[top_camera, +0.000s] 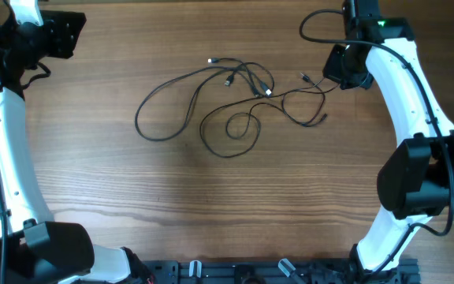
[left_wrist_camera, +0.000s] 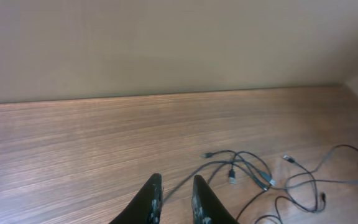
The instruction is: Untangle cables
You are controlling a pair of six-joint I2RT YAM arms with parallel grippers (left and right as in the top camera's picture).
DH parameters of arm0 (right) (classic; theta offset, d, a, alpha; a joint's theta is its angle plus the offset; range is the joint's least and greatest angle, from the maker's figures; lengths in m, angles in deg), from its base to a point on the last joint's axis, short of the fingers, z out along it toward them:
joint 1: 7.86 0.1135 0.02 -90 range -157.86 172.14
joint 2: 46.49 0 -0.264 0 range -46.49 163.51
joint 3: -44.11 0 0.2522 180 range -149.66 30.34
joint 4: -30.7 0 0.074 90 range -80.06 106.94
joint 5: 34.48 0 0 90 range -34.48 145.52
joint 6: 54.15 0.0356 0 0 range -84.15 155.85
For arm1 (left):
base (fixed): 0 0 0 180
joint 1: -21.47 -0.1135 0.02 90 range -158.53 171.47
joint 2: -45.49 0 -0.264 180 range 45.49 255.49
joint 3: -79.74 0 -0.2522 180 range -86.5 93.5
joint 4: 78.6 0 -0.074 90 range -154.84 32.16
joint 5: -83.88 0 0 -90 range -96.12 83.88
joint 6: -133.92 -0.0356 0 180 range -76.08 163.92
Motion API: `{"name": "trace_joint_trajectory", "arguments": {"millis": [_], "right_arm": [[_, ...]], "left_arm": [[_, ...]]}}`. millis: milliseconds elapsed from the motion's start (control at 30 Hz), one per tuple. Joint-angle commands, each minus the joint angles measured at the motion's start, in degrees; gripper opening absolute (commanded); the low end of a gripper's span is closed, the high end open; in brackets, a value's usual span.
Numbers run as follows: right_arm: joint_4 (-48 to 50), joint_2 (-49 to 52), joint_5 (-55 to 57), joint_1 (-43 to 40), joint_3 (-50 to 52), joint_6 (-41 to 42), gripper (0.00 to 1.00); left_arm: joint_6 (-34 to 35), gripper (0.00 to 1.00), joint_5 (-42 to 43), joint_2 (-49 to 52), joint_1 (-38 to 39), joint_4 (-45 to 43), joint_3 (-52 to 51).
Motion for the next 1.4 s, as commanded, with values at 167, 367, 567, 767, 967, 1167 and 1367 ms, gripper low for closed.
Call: {"name": "trace_joint_trajectory", "arguments": {"millis": [167, 367, 567, 767, 967, 1167, 1367], "right_arm": [[-2.0, 0.3, 4.7, 0.1, 0.2, 3.1, 0.05], [2.7, 0.0, -4.1, 0.9, 0.0, -3.6, 0.05], [8.9, -0.3, -7.5, 3.1, -3.4, -4.4, 0.04], [7.6, -0.4, -8.3, 5.0, -13.4, -4.7, 0.05], [0.7, -0.9, -8.5, 5.7, -23.2, -4.9, 0.04], [-2.6, -1.8, -8.5, 5.7, -23.9, -6.2, 0.14], [-4.9, -1.8, -8.4, 5.7, -23.9, -5.4, 0.05]], "left_arm": [[0.2, 0.18, 1.9, -0.4, 3.2, 0.1, -0.1], [0.2, 0.19, 1.9, -0.4, 5.9, 0.5, -0.1], [0.2, 0.20, -1.9, -0.4, 8.7, 1.5, -0.1], [0.2, 0.20, -2.2, -0.4, 10.4, 2.2, -0.1], [0.1, 0.21, -2.2, -0.2, 11.6, 2.8, -0.1], [-0.1, 0.22, -2.2, 0.6, 11.6, 3.0, -0.1], [-0.1, 0.22, -2.1, 1.5, 11.6, 3.1, -0.1]]}}
